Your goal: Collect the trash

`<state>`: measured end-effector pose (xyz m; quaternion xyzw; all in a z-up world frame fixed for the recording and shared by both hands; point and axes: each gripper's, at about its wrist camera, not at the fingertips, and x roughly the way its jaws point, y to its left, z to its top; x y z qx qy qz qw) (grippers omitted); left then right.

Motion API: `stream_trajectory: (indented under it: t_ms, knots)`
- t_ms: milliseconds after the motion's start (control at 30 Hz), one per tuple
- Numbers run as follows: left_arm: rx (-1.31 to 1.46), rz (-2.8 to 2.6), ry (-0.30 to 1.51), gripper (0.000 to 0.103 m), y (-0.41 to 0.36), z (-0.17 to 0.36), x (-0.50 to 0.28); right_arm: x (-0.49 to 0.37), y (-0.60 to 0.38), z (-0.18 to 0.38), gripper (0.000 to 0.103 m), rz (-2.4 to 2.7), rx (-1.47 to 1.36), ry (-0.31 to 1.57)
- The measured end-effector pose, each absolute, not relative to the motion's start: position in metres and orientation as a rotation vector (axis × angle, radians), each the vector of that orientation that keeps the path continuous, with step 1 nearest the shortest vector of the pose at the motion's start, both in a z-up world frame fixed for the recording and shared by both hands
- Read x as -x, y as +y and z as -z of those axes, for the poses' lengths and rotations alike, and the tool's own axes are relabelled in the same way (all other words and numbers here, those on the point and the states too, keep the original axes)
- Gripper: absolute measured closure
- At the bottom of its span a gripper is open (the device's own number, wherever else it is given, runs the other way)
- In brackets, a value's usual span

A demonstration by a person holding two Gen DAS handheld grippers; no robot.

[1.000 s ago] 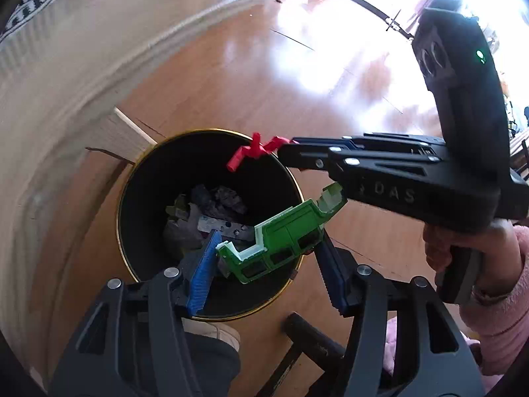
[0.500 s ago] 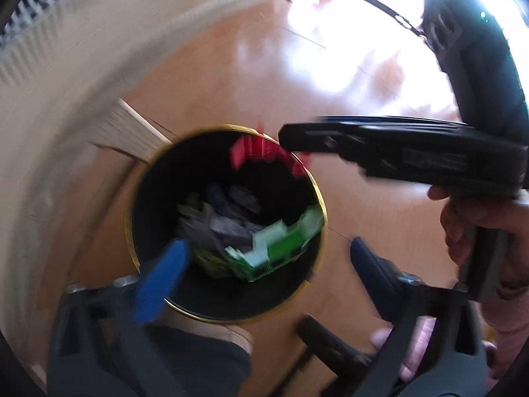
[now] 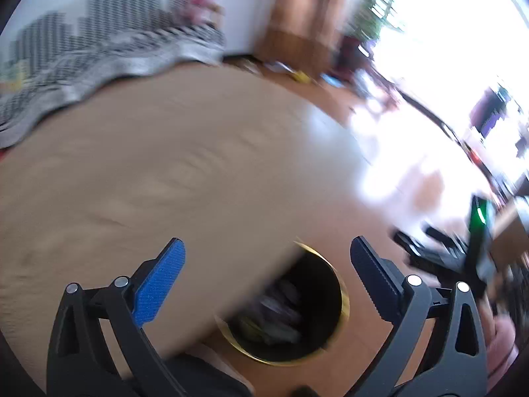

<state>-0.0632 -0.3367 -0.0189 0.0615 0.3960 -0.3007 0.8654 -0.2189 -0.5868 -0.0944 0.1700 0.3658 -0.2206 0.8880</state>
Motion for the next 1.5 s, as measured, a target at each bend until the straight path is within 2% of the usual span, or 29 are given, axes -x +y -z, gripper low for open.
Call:
stream_trajectory:
  t_ms: [167,233,400,567,700,1100,1333,1500]
  knots:
    - [-0.149,0.368,0.722,0.006,-0.249,-0.011,0.013,0.161,-0.525,0.042,0.007,0.351,-0.314,0.654]
    - [-0.151,0.243,0.68,0.006,-0.206,-0.009,-0.005,0.117,-0.482,0.023,0.007,0.271,-0.274,0.685]
    - [-0.045,0.107,0.729,0.006,-0.128,0.008,-0.049,0.015,-0.374,-0.007,0.006,0.076,-0.247,0.718]
    - [0.055,0.1,0.749,0.006,-0.075,0.012,-0.059,-0.05,-0.279,-0.005,0.007,0.033,-0.188,0.736]
    - [0.103,0.103,0.761,0.006,-0.055,0.014,-0.066,-0.061,-0.24,0.013,0.007,0.038,-0.102,0.705]
    - [0.001,-0.003,0.76,0.006,-0.038,0.017,-0.063,-0.061,-0.227,0.04,0.007,0.027,-0.063,0.761]
    - [0.049,-0.036,0.764,0.006,-0.038,0.018,-0.06,-0.048,-0.251,0.041,0.007,0.022,-0.108,0.771]
    - [0.011,-0.072,0.671,0.006,-0.051,0.011,-0.046,-0.038,-0.272,0.04,0.006,0.027,-0.196,0.777]
